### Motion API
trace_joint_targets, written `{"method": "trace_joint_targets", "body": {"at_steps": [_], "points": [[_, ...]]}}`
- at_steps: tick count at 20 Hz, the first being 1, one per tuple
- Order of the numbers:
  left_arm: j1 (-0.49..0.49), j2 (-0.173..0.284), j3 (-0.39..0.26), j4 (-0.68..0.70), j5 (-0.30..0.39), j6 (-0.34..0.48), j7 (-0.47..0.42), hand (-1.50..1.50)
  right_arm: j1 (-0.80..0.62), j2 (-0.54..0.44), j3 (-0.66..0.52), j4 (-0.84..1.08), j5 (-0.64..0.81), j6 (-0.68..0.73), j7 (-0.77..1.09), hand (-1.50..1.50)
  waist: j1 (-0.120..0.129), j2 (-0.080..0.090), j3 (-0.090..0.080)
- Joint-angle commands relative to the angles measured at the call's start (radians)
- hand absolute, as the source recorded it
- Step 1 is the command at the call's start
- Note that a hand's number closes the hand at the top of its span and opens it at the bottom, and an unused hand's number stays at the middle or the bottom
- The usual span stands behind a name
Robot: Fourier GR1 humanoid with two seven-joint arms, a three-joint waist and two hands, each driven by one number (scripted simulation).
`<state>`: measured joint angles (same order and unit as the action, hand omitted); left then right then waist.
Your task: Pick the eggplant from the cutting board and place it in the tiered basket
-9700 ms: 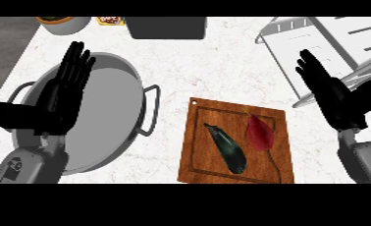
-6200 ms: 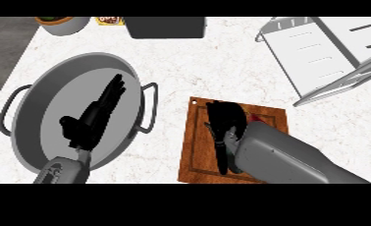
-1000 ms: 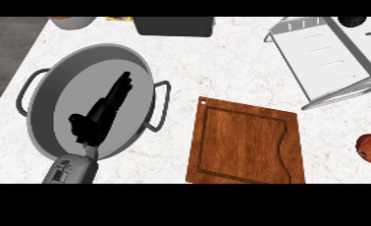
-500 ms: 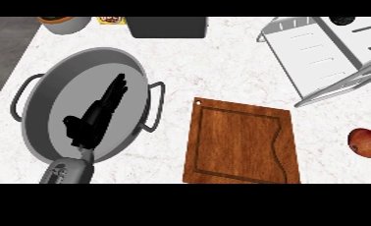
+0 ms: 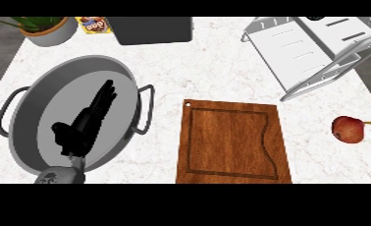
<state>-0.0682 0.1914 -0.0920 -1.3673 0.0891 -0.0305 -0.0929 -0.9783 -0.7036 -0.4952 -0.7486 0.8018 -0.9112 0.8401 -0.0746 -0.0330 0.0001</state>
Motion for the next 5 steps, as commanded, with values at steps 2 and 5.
{"method": "trace_joint_targets", "body": {"at_steps": [2, 5], "points": [[0.055, 0.005, 0.024, -0.005, 0.012, 0.012, -0.006, 0.00, 0.179, 0.013, -0.023, -0.225, -0.040, 0.025, 0.038, -1.50, -0.048, -0.015, -0.003], [0.058, 0.030, 0.037, -0.017, 0.017, 0.001, 0.004, 0.00, 0.275, 0.026, -0.024, -0.344, -0.086, 0.104, 0.049, -1.50, -0.073, -0.022, -0.003]]}}
